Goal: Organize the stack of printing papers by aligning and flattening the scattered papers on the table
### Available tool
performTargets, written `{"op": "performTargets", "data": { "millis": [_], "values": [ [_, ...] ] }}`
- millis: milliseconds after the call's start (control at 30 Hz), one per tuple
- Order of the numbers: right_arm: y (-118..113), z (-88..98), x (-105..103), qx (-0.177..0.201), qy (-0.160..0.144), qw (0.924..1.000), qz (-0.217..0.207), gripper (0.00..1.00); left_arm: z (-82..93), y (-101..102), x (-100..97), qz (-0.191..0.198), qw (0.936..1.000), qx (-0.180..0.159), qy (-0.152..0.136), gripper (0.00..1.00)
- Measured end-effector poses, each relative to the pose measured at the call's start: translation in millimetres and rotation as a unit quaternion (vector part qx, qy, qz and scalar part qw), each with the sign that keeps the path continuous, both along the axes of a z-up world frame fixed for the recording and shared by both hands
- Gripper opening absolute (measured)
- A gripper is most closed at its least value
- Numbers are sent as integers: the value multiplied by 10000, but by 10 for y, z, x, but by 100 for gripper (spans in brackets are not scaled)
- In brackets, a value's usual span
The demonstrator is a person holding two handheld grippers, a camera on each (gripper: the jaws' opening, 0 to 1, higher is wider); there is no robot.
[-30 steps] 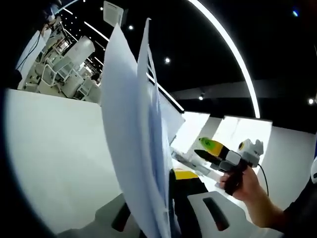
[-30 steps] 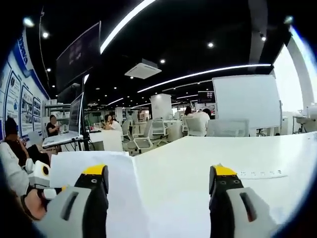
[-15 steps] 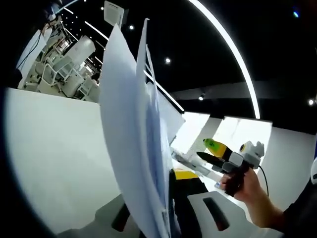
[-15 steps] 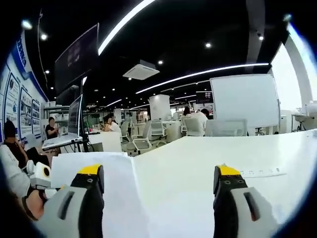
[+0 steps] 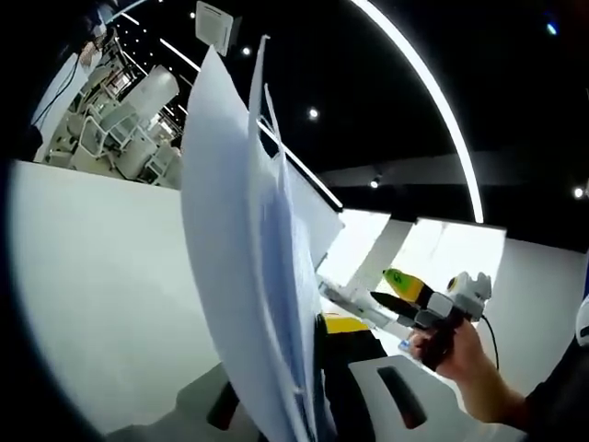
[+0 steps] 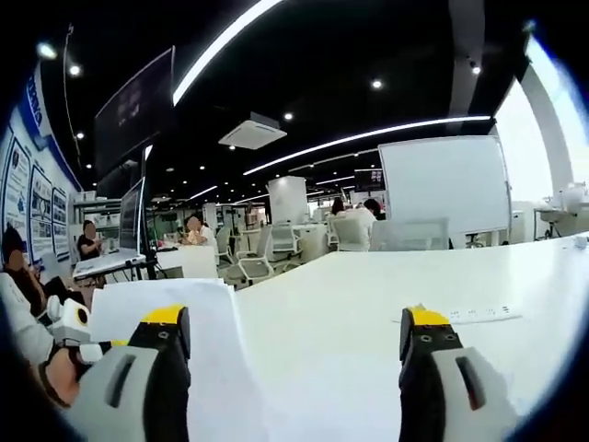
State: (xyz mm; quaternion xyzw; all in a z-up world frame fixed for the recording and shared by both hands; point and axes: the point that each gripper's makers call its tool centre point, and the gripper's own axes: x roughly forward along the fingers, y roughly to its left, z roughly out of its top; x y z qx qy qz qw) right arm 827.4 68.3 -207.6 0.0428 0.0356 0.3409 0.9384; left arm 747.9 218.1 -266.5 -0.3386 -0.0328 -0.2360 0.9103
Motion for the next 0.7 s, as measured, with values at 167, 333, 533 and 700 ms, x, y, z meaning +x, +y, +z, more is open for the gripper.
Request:
{"op": "performTargets", "data": {
  "millis": [167,333,533,700],
  "values": [
    [-55,-22,13,1,5,10000,-22,90,-1,0,0,5,10000,0,2,7],
    [-150,-83,19,-37,35,9999,-99,90,-2,-1,0,11,10000,9,0,7],
    [-270,-144,26,-40,98,9997,-210,90,-3,0,-1,12,10000,11,1,7],
    [-316,-163,16,-70,108,9996,-263,90,-2,-1,-3,14,10000,8,1,7]
  ]
}}
